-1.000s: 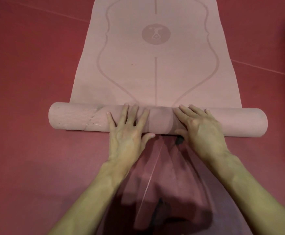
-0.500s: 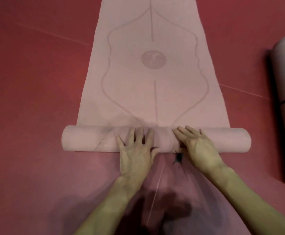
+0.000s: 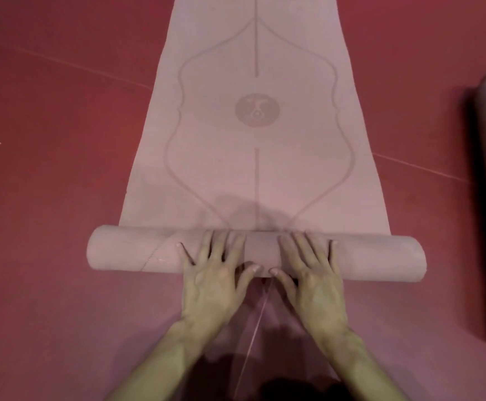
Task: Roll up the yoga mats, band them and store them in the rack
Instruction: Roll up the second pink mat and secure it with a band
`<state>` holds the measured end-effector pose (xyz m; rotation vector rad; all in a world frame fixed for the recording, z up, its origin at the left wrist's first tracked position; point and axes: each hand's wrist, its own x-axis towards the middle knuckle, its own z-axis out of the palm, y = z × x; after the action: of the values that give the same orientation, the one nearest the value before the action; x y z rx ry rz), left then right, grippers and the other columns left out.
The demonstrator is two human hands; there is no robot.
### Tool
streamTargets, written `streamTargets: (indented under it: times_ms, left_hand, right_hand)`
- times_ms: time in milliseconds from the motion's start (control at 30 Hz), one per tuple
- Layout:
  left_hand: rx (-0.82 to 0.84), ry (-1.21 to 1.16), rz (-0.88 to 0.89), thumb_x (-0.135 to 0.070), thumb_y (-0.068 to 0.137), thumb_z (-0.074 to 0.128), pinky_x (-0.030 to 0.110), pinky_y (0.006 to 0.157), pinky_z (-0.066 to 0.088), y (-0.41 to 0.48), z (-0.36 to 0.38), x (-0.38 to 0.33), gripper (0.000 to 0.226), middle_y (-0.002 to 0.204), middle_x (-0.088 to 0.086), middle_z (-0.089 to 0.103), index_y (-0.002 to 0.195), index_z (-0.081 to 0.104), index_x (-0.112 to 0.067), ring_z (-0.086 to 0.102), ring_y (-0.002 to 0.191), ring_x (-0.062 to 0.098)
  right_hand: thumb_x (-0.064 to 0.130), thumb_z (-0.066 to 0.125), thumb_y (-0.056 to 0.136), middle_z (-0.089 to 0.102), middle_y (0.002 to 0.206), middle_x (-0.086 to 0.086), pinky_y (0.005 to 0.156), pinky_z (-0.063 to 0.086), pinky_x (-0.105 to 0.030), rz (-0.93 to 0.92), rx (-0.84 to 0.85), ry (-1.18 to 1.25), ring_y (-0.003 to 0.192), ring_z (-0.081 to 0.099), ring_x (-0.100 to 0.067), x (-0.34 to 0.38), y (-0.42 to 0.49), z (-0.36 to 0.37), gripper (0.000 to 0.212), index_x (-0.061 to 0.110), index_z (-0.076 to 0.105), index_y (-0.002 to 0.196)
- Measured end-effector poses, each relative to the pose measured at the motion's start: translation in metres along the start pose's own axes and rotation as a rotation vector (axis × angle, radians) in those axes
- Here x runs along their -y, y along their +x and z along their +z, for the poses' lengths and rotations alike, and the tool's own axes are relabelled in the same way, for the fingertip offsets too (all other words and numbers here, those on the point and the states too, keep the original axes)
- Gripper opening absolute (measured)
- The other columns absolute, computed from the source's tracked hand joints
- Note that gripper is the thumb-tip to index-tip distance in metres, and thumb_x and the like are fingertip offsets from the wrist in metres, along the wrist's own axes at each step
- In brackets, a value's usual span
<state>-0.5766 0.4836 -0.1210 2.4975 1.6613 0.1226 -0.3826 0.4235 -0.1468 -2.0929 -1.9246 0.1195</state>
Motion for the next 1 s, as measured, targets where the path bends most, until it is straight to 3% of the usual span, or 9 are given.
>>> streamTargets:
  times_ms: [167,267,467,767,933,1000]
  left_hand:
    - [0.056,0.007,-0.006,-0.069,0.096,0.036,0.078,0.11,0.028,0.024,-0.001,0.007,0.069,0.158,-0.002,0.048,0.152,0.047,-0.03,0.04,0.15,0.03]
    - [0.088,0.069,0.039,-0.07,0.094,0.038,0.078,0.105,0.037,0.032,-0.001,0.011,0.071,0.152,-0.001,0.054,0.151,0.049,-0.028,0.049,0.142,0.029]
    - [0.047,0.068,0.013,-0.077,0.094,0.038,0.075,0.112,0.025,0.032,0.005,0.007,0.075,0.145,-0.001,0.057,0.149,0.051,-0.028,0.049,0.138,0.029]
    - [-0.021,0.064,0.066,-0.074,0.092,0.041,0.07,0.113,0.027,0.049,0.011,0.013,0.069,0.128,-0.003,0.065,0.14,0.061,-0.028,0.055,0.12,0.028]
    - [-0.02,0.058,0.084,-0.074,0.097,0.032,0.07,0.118,0.018,0.052,0.011,0.016,0.073,0.144,0.002,0.058,0.151,0.051,-0.028,0.046,0.14,0.029]
    - [-0.044,0.076,0.155,-0.077,0.094,0.043,0.071,0.118,0.017,0.044,0.013,0.019,0.079,0.151,0.006,0.051,0.154,0.046,-0.027,0.044,0.143,0.031]
  right_hand:
    - [0.056,0.044,0.099,0.06,0.148,-0.005,0.121,0.027,-0.062,-0.03,0.006,0.019,0.139,0.052,-0.032,-0.012,0.031,0.002,0.061,0.02,0.061,0.145]
    - [0.057,0.042,0.098,0.064,0.143,-0.006,0.12,0.03,-0.061,-0.044,-0.001,0.012,0.134,0.057,-0.032,-0.016,0.04,0.005,0.061,0.02,0.064,0.142]
    - [0.061,0.039,0.097,0.066,0.14,-0.005,0.118,0.031,-0.059,-0.061,0.023,-0.023,0.13,0.061,-0.031,-0.019,0.047,0.007,0.065,0.022,0.066,0.14]
    - [0.063,0.048,0.092,0.064,0.143,-0.007,0.117,0.03,-0.056,-0.116,-0.018,-0.009,0.135,0.057,-0.029,-0.016,0.043,-0.002,0.07,0.015,0.064,0.141]
    - [0.069,0.048,0.087,0.066,0.139,0.002,0.116,0.027,-0.045,-0.111,0.064,-0.012,0.131,0.06,-0.024,-0.025,0.058,-0.004,0.074,0.02,0.064,0.14]
    - [0.07,0.046,0.086,0.066,0.139,0.005,0.117,0.029,-0.045,-0.109,0.092,0.002,0.13,0.06,-0.022,-0.025,0.063,-0.006,0.074,0.022,0.064,0.14]
